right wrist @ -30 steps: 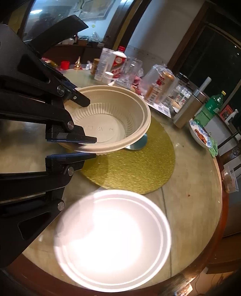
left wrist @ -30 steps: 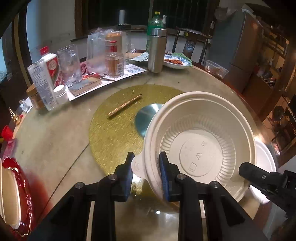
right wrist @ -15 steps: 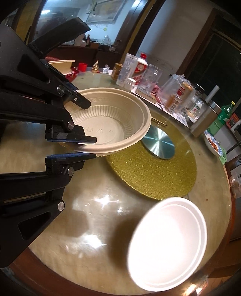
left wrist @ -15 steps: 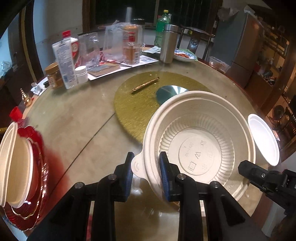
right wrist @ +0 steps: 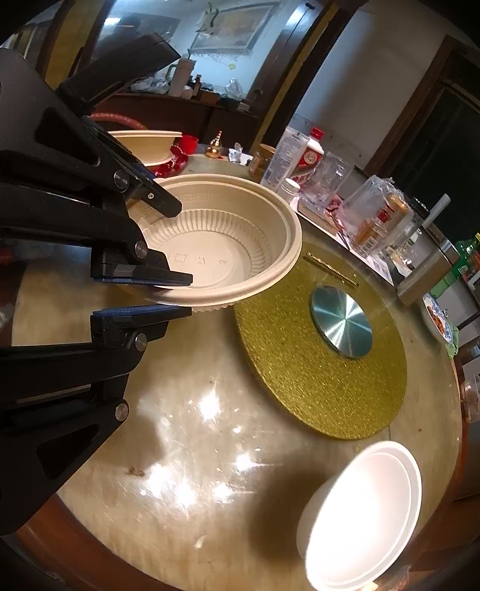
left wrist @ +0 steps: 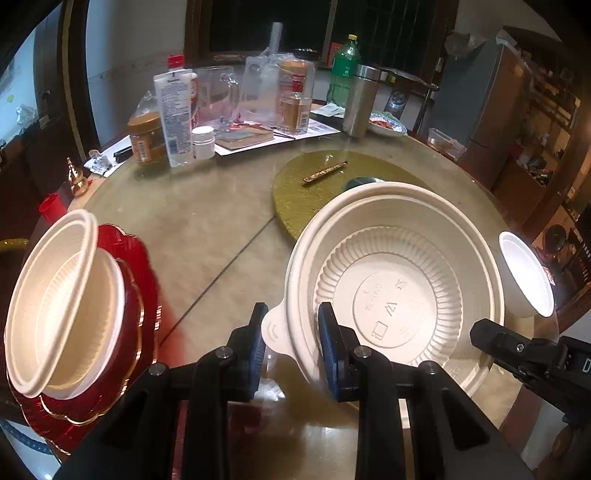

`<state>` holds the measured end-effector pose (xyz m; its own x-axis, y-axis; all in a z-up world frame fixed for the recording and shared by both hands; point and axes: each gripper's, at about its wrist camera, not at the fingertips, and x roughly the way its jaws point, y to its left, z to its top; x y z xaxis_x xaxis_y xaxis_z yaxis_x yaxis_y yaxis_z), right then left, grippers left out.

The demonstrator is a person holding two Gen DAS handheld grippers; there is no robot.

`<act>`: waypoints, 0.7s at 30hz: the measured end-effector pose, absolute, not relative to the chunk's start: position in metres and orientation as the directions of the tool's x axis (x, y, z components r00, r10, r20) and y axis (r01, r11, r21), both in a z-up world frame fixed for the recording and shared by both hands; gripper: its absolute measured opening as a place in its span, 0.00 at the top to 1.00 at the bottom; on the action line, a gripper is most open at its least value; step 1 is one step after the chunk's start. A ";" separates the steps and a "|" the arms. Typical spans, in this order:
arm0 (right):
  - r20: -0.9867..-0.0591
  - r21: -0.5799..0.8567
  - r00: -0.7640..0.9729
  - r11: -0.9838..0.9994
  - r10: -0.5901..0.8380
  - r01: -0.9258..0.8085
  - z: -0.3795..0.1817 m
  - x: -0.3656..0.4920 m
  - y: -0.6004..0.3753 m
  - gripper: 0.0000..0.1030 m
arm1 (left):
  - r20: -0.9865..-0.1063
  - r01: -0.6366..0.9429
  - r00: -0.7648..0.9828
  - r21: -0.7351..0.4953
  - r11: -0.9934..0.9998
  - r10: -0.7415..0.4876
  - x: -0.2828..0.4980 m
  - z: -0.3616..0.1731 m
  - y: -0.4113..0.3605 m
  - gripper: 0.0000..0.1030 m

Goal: Organize plates and bowls
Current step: 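Lift the smaller beige bowl with both tools and carry it toward the red plate stack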

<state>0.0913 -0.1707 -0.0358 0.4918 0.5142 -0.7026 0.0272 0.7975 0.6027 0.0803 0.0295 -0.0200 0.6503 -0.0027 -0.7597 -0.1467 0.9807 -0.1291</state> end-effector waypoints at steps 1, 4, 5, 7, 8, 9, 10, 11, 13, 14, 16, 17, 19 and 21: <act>-0.701 0.605 0.490 0.796 0.517 0.025 -0.036 0.090 -0.170 0.91 | -0.757 -0.148 0.653 -0.130 0.980 -0.002 0.079 -0.019 0.031 0.74; -0.696 0.604 0.494 0.797 0.520 0.011 -0.033 0.086 -0.164 0.91 | -0.745 -0.150 0.667 -0.137 0.979 -0.002 0.072 -0.015 0.037 0.74; -0.693 0.603 0.498 0.798 0.521 0.004 -0.031 0.085 -0.162 0.91 | -0.741 -0.152 0.671 -0.139 0.979 -0.001 0.070 -0.014 0.039 0.74; -0.687 0.600 0.506 0.800 0.522 -0.011 -0.028 0.082 -0.158 0.91 | -0.733 -0.155 0.681 -0.143 0.978 0.001 0.066 -0.010 0.043 0.74; -0.684 0.598 0.510 0.801 0.522 -0.018 -0.026 0.081 -0.156 0.91 | -0.727 -0.159 0.687 -0.148 0.976 0.001 0.064 -0.008 0.046 0.74; -0.679 0.597 0.514 0.801 0.524 -0.028 -0.024 0.080 -0.153 0.91 | -0.724 -0.161 0.689 -0.150 0.975 0.002 0.063 -0.007 0.047 0.74; -0.677 0.598 0.515 0.801 0.527 -0.034 -0.023 0.079 -0.151 0.91 | -0.721 -0.166 0.693 -0.154 0.974 0.004 0.061 -0.006 0.050 0.74; -0.673 0.597 0.517 0.801 0.530 -0.043 -0.021 0.079 -0.148 0.91 | -0.719 -0.170 0.695 -0.158 0.973 0.004 0.060 -0.005 0.052 0.74; -0.667 0.596 0.520 0.801 0.534 -0.057 -0.019 0.078 -0.144 0.91 | -0.713 -0.176 0.701 -0.169 0.970 0.003 0.057 -0.002 0.057 0.74; -0.663 0.595 0.523 0.801 0.535 -0.065 -0.017 0.078 -0.141 0.91 | -0.706 -0.177 0.708 -0.170 0.969 0.006 0.054 0.000 0.059 0.74; -0.655 0.595 0.527 0.799 0.542 -0.082 -0.014 0.077 -0.136 0.91 | -0.687 -0.182 0.726 -0.173 0.968 0.014 0.050 0.006 0.063 0.74; -0.650 0.593 0.532 0.800 0.543 -0.092 -0.011 0.076 -0.133 0.91 | -0.677 -0.183 0.736 -0.176 0.967 0.016 0.047 0.009 0.065 0.74; -0.642 0.584 0.542 0.804 0.542 -0.112 -0.006 0.076 -0.127 0.91 | -0.658 -0.191 0.753 -0.178 0.965 0.028 0.042 0.015 0.070 0.74; -0.631 0.583 0.549 0.802 0.548 -0.130 -0.002 0.074 -0.121 0.91 | -0.641 -0.194 0.767 -0.185 0.963 0.031 0.040 0.019 0.076 0.74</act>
